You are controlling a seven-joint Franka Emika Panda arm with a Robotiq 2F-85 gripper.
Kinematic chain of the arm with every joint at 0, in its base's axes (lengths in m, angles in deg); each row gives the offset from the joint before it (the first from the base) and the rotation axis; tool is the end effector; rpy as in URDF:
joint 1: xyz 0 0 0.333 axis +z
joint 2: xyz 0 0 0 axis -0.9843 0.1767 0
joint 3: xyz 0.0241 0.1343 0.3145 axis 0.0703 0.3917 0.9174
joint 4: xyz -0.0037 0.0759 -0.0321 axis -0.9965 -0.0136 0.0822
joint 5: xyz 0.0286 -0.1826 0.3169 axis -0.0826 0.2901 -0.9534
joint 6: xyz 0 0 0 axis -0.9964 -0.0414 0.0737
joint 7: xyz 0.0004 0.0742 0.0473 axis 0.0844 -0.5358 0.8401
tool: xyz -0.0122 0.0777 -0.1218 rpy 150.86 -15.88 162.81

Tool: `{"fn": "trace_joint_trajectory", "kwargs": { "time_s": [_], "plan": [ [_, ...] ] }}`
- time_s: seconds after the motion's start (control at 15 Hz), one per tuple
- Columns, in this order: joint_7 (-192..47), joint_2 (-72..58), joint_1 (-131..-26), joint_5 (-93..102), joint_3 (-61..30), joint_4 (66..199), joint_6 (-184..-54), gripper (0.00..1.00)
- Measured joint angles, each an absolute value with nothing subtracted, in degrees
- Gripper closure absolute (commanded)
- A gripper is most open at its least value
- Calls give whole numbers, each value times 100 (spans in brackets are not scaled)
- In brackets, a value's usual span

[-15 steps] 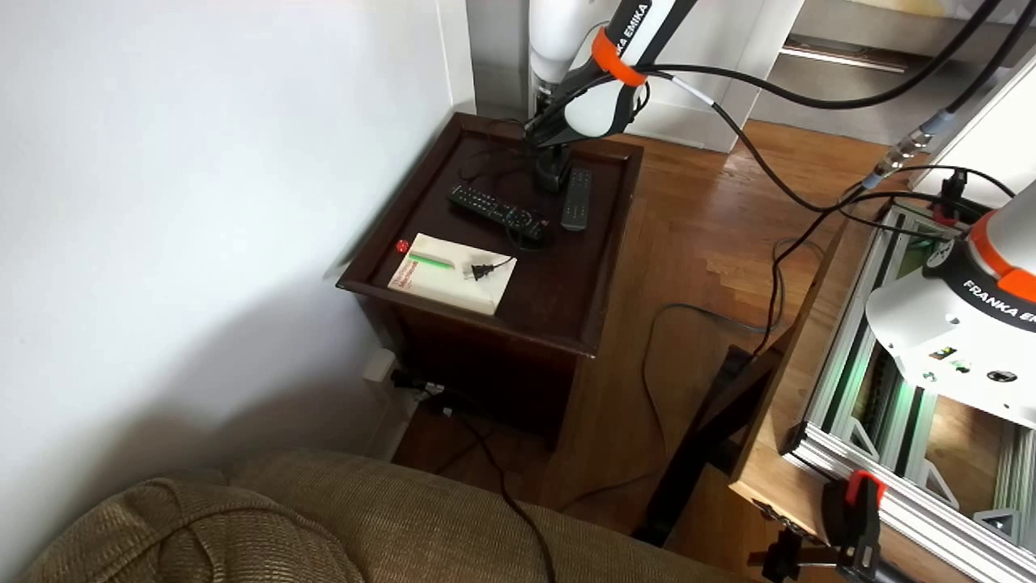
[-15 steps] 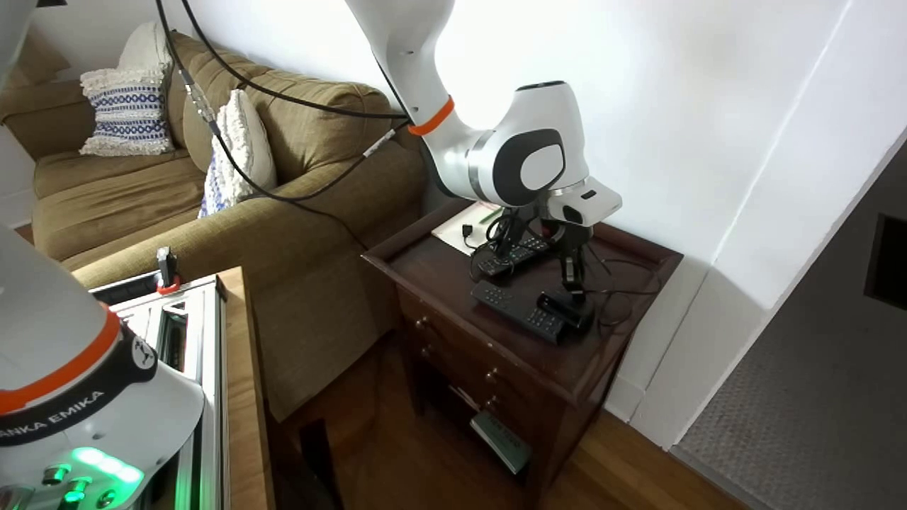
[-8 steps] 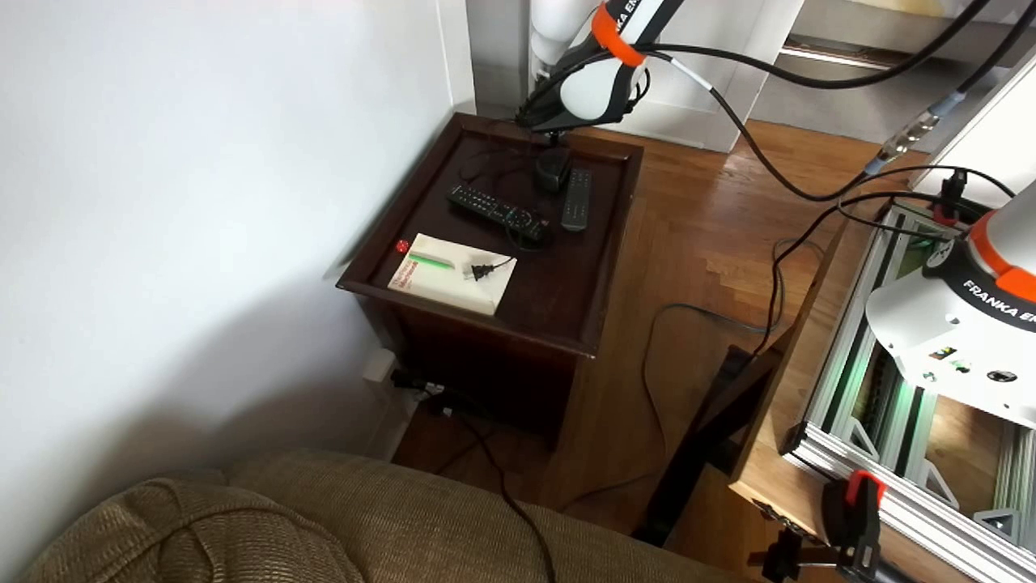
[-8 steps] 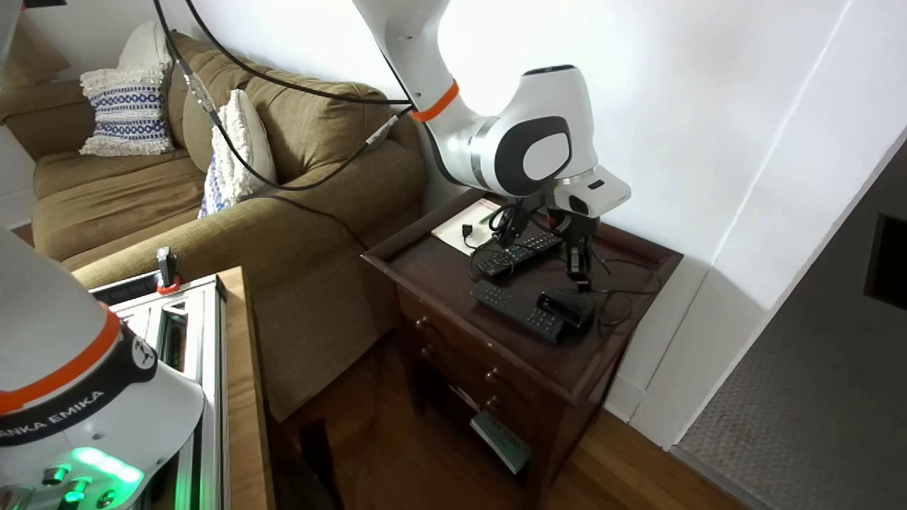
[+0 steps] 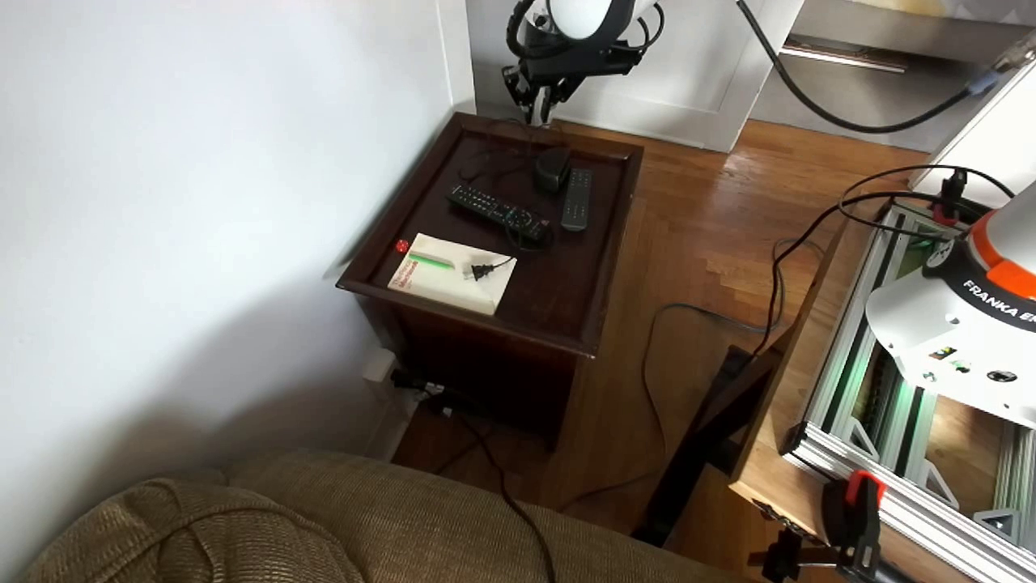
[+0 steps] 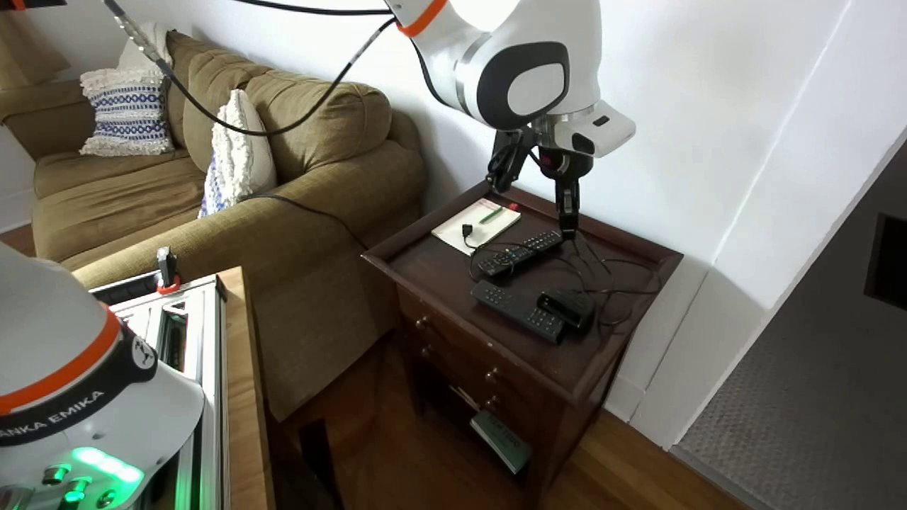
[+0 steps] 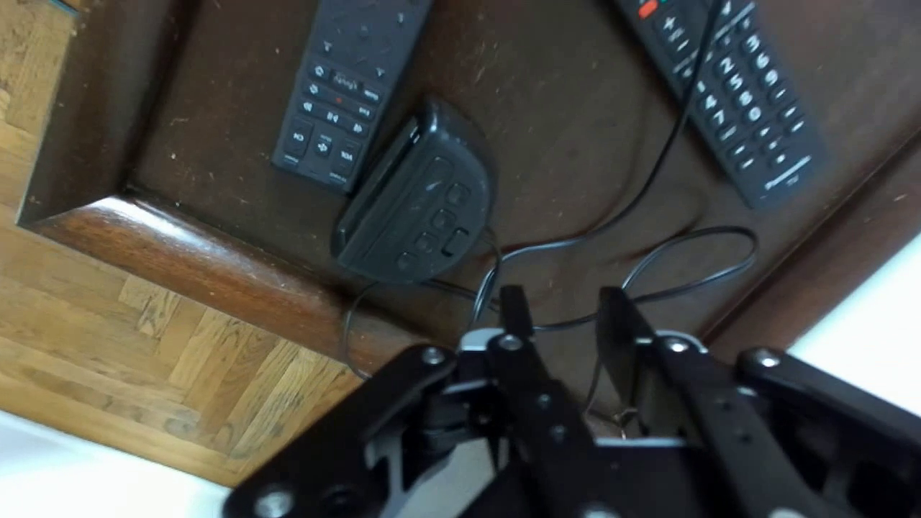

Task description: Push a button on the black appliance

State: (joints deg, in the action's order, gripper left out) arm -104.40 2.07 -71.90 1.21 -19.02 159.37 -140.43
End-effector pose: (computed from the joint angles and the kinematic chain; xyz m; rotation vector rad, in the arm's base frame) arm 0.6092 0.0109 0.2380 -2.9603 0.9469 -0.3130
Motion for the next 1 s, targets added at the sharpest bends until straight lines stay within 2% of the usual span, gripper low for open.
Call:
{"fn": "trace_joint_trajectory", "kwargs": {
  "time_s": [0.33,0.73,1.0],
  "plan": [
    [-8895,-601,-7579,-117,-1543,16228,-12982,1],
    [-6869,-1257,-7857,-111,-1360,16753,-12965,0],
    [-6354,-1423,-7933,-114,-1316,16948,-12966,0]
  ]
}}
